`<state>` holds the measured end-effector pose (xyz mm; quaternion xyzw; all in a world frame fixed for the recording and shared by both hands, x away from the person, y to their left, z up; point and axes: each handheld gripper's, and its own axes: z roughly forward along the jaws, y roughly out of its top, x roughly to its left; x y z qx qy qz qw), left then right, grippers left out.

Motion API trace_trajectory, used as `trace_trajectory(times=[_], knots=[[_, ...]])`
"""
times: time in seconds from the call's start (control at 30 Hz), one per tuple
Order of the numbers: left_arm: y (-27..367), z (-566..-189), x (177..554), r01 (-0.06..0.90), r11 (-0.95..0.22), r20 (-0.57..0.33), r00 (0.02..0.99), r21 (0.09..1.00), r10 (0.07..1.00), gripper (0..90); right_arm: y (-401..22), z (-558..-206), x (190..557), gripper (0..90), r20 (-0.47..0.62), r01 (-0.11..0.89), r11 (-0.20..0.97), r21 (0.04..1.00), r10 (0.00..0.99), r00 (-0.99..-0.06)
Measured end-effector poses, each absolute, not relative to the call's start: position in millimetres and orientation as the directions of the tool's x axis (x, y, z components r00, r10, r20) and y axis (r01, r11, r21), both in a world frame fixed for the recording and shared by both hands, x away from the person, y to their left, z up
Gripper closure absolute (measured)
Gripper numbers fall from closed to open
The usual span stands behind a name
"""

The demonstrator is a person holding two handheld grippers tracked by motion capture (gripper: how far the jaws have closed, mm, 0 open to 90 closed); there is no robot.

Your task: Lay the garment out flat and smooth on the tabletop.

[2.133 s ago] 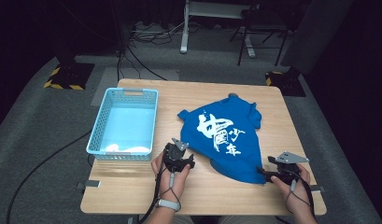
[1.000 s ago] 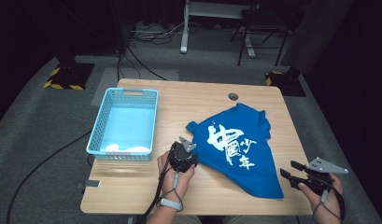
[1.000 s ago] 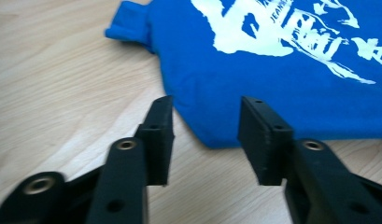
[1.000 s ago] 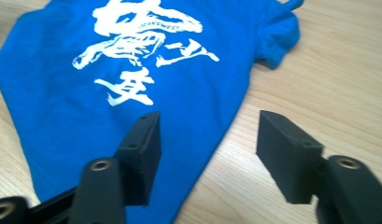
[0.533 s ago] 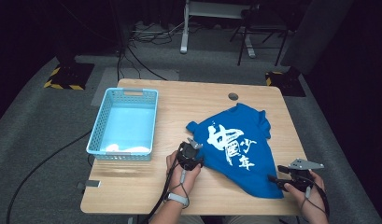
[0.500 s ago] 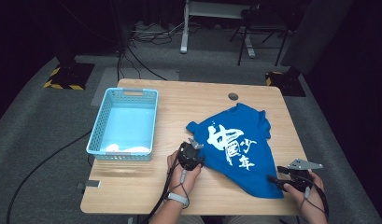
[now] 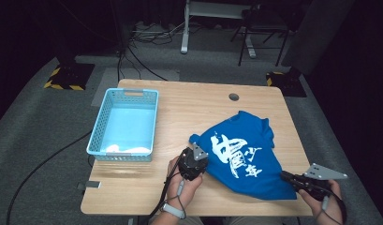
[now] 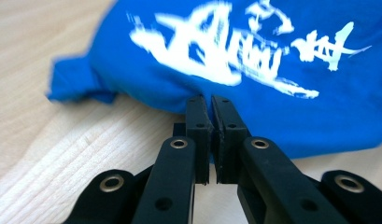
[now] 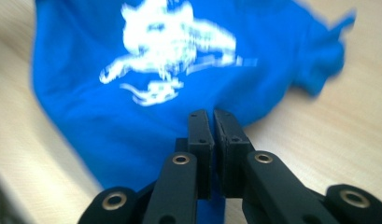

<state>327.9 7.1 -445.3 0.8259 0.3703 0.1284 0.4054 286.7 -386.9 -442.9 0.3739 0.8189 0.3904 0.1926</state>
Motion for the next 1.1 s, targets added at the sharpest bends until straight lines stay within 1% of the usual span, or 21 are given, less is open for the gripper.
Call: trace_trajectory(times=[0.1, 0.2, 0.23, 0.27, 0.3, 0.33, 0.37, 0.47, 0.5, 0.63, 0.73, 0.9, 1.0, 1.1], knots=[[9, -428, 311, 0.479, -0.391, -0.086, 0.71, 0.786, 0.698, 85.8, -391, -421, 271, 86.7, -0.013, 0.426, 0.399, 0.812, 0.742, -0.67], [11, -414, 288, 0.448, -0.392, -0.081, 0.735, 0.804, 0.673, 85.6, -392, -401, 249, 86.5, -0.022, 0.393, 0.41, 0.823, 0.714, -0.7], [12, -410, 281, 0.44, -0.397, -0.08, 0.744, 0.805, 0.663, 84.6, -393, -396, 241, 84.9, -0.017, 0.388, 0.409, 0.826, 0.705, -0.709], [12, -408, 274, 0.435, -0.399, -0.084, 0.754, 0.807, 0.652, 81.9, -395, -393, 233, 80.2, -0.002, 0.387, 0.399, 0.831, 0.699, -0.716], [12, -405, 270, 0.434, -0.407, -0.087, 0.762, 0.804, 0.641, 75.3, -398, -391, 227, 70.7, 0.024, 0.394, 0.382, 0.836, 0.692, -0.722], [12, -402, 266, 0.427, -0.401, -0.081, 0.76, 0.811, 0.645, 66.7, -400, -389, 222, 61.7, 0.049, 0.403, 0.365, 0.839, 0.688, -0.724], [13, -400, 265, 0.421, -0.393, -0.073, 0.753, 0.818, 0.654, 55.2, -404, -387, 220, 53.4, 0.053, 0.397, 0.338, 0.853, 0.701, -0.711], [15, -398, 268, 0.426, -0.37, -0.056, 0.714, 0.826, 0.698, 44.3, -412, -385, 226, 46.2, 0.03, 0.388, 0.311, 0.868, 0.746, -0.665], [15, -399, 271, 0.435, -0.368, -0.056, 0.706, 0.822, 0.706, 42.3, -413, -387, 230, 44.8, 0.025, 0.392, 0.303, 0.869, 0.763, -0.646], [9, -416, 290, 0.477, -0.373, -0.053, 0.669, 0.796, 0.741, 38.2, -408, -402, 251, 41.1, 0.022, 0.408, 0.3, 0.862, 0.784, -0.621], [3, -434, 310, 0.524, -0.386, -0.047, 0.636, 0.759, 0.771, 37.2, -401, -418, 272, 40.9, 0.035, 0.44, 0.302, 0.846, 0.792, -0.61], [-5, -459, 336, 0.574, -0.41, -0.021, 0.599, 0.709, 0.801, 36.7, -390, -445, 302, 38.7, 0.031, 0.483, 0.326, 0.813, 0.804, -0.594], [-10, -471, 344, 0.594, -0.415, -0.034, 0.598, 0.689, 0.801, 36.6, -385, -461, 317, 37.4, 0.016, 0.508, 0.349, 0.787, 0.812, -0.584], [-17, -482, 346, 0.605, -0.476, -0.012, 0.627, 0.639, 0.779, 35.7, -382, -477, 328, 36.8, 0.021, 0.539, 0.358, 0.762, 0.819, -0.573]])
